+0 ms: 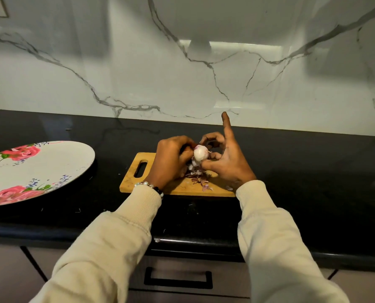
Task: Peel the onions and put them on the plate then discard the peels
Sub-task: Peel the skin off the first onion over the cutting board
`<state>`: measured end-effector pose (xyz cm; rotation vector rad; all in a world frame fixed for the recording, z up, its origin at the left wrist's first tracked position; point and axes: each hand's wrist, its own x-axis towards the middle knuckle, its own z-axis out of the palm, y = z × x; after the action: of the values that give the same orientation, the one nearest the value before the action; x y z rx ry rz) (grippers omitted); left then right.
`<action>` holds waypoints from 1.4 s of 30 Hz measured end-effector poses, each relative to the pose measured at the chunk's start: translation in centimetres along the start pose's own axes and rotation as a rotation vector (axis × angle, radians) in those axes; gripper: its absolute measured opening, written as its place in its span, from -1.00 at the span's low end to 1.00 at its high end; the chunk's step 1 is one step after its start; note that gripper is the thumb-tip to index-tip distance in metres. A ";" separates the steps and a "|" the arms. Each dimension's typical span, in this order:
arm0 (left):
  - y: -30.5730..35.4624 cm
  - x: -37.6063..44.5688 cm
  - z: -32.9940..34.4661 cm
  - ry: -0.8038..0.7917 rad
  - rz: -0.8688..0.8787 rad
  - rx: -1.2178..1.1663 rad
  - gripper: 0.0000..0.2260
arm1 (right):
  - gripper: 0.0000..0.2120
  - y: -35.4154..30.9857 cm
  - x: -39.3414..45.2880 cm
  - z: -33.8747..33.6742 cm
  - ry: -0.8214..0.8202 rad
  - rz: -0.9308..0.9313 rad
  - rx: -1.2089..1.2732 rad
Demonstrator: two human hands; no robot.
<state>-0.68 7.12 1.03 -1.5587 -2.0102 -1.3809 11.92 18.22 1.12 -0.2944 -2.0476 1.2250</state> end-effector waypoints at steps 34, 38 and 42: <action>1.1 0.0 -0.3 0.041 -0.253 -0.532 -0.87 | 0.14 -0.6 0.0 -0.2 0.043 -0.038 0.245; 2.3 0.0 -0.5 0.079 -0.268 -0.794 -0.79 | -0.01 -0.4 0.4 0.0 0.070 0.048 0.483; 2.4 -0.1 -0.4 0.062 -0.341 -0.905 -0.82 | -0.07 -0.5 0.5 0.0 0.102 0.110 0.609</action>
<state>1.24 6.73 2.38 -1.4231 -1.7386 -2.6902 11.64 18.20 1.74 -0.1717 -1.4965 1.7871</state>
